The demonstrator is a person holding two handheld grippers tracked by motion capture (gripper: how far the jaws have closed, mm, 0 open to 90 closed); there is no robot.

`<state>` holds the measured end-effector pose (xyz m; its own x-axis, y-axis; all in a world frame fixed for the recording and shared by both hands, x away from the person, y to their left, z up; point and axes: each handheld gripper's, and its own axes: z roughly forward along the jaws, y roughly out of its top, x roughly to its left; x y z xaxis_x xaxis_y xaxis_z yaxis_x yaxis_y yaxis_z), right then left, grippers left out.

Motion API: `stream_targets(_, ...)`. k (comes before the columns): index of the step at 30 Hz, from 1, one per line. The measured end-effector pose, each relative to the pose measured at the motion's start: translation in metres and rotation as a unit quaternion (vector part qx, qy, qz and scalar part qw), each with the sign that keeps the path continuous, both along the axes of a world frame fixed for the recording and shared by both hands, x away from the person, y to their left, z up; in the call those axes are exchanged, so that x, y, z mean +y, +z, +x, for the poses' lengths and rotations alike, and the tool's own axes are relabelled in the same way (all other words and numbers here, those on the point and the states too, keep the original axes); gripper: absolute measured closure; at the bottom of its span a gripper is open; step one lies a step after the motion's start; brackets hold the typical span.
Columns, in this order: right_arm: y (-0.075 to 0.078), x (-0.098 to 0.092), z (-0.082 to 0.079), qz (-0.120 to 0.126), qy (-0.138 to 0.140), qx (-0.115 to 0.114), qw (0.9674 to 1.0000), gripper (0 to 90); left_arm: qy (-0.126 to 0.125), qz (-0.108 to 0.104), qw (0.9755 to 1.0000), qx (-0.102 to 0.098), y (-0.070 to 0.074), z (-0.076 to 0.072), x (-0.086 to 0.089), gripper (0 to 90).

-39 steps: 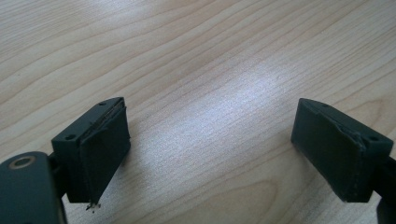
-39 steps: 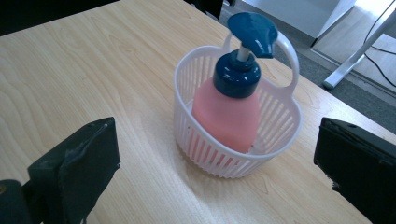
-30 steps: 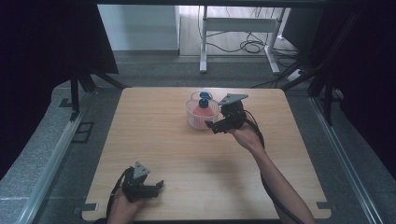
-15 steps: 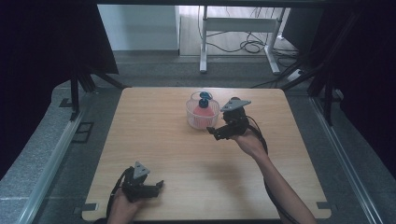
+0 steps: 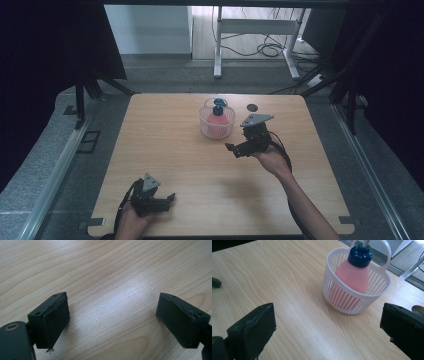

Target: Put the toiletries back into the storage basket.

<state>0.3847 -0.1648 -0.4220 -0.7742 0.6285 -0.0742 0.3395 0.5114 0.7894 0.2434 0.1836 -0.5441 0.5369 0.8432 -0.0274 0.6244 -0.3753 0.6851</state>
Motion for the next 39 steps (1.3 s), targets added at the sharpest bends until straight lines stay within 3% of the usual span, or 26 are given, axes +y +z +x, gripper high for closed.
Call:
stream_targets(31, -0.026, -0.031, -0.042, -0.004, -0.004, 0.012, 0.9999, 0.0, 0.001, 0.0, 1.0, 0.001, 0.0, 0.0, 0.0, 10.9)
stream_targets(39, -0.03, -0.04, -0.052, 0.005, -0.01, 0.016, 0.9998, 0.0, 0.001, 0.0, 1.0, 0.001, 0.0, 0.0, 0.0, 10.9)
